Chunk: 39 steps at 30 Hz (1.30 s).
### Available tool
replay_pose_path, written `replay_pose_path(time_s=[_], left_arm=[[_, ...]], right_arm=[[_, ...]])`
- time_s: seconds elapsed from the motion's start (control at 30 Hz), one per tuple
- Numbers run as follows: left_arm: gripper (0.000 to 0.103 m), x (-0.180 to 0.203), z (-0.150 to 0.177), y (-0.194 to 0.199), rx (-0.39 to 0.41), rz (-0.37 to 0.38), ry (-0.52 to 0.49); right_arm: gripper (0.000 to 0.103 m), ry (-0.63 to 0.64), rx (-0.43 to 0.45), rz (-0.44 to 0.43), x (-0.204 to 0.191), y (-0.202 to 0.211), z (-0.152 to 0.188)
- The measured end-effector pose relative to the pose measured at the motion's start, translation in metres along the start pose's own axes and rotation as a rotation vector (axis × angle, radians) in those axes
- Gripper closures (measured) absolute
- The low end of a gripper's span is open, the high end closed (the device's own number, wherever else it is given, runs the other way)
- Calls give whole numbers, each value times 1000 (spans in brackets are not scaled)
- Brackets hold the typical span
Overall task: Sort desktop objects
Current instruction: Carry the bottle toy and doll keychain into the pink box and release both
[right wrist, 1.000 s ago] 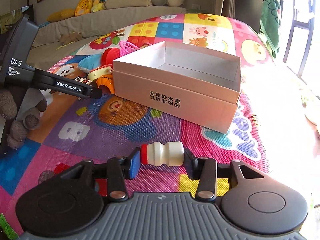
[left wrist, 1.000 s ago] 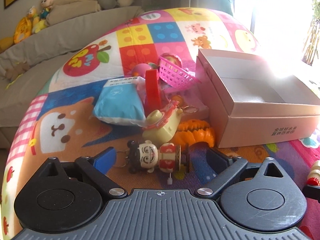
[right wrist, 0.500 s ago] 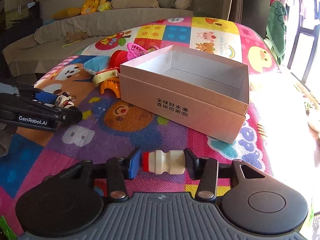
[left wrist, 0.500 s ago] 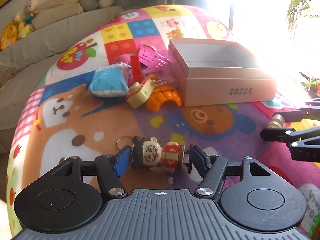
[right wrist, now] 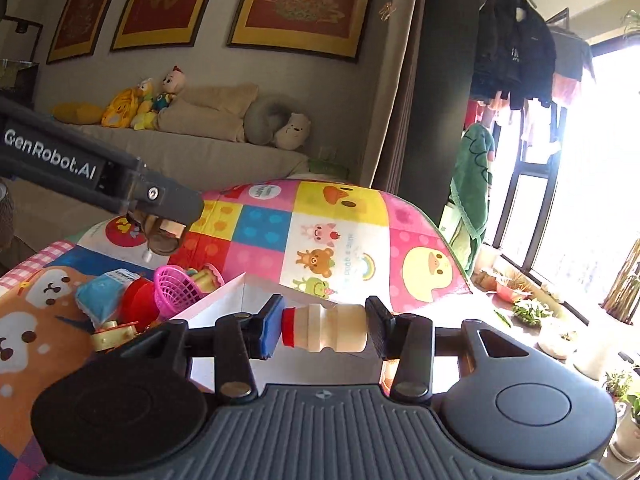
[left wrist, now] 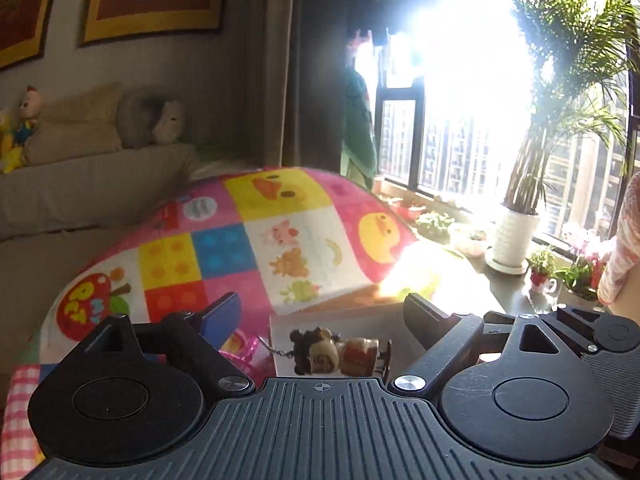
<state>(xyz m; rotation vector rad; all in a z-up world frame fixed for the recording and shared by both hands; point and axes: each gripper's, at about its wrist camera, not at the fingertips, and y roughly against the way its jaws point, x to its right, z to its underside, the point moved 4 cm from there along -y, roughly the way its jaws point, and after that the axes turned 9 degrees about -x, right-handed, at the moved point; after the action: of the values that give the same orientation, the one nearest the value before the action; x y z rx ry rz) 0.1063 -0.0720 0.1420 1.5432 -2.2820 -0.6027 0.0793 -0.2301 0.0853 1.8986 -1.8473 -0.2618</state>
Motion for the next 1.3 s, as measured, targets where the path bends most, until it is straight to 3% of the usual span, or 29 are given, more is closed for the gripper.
replay_pose_path(time_s=[0.1,0.17,0.3,0.43,0.6,0.73,0.83,0.93,1.0,1.07,1.17,1.3], left_arm=[[8,-23,15,-4,-23,-46,41],[8,-43,39,-8,-67,-102,65],[8,-68,92,-12,-155,-182,60],[8,-80,138,-5,-217,-263,56],[7,-102,171,6,-247,-299,168],[6,-115,187,14,-255,-286,262],[4,-117,190,23,-229,-263,304],[4,-115,192,28,-213,-247,317],[4,-114,193,30,-211,-234,317],[4,-113,194,31,-213,-220,317],[3,-108,195,33,-223,-194,299],[3,-94,197,34,-243,-163,234]], right_arm=[[51,-17,-32,-28,9,-2,11],[43,-8,-48,-43,10,-2,23],[43,18,-108,-99,-4,-8,34],[43,0,-151,-234,-27,-12,17],[42,-10,-262,-433,-77,-42,-25],[42,11,-342,-418,-122,-92,-59],[42,-53,-417,-392,-138,-141,-76],[42,-123,-536,-434,-152,-181,-75],[53,-105,-592,-432,-165,-192,-70],[72,-70,-627,-450,-177,-191,-63],[74,-14,-616,-501,-187,-166,-53],[73,23,-646,-661,-192,-122,-41]])
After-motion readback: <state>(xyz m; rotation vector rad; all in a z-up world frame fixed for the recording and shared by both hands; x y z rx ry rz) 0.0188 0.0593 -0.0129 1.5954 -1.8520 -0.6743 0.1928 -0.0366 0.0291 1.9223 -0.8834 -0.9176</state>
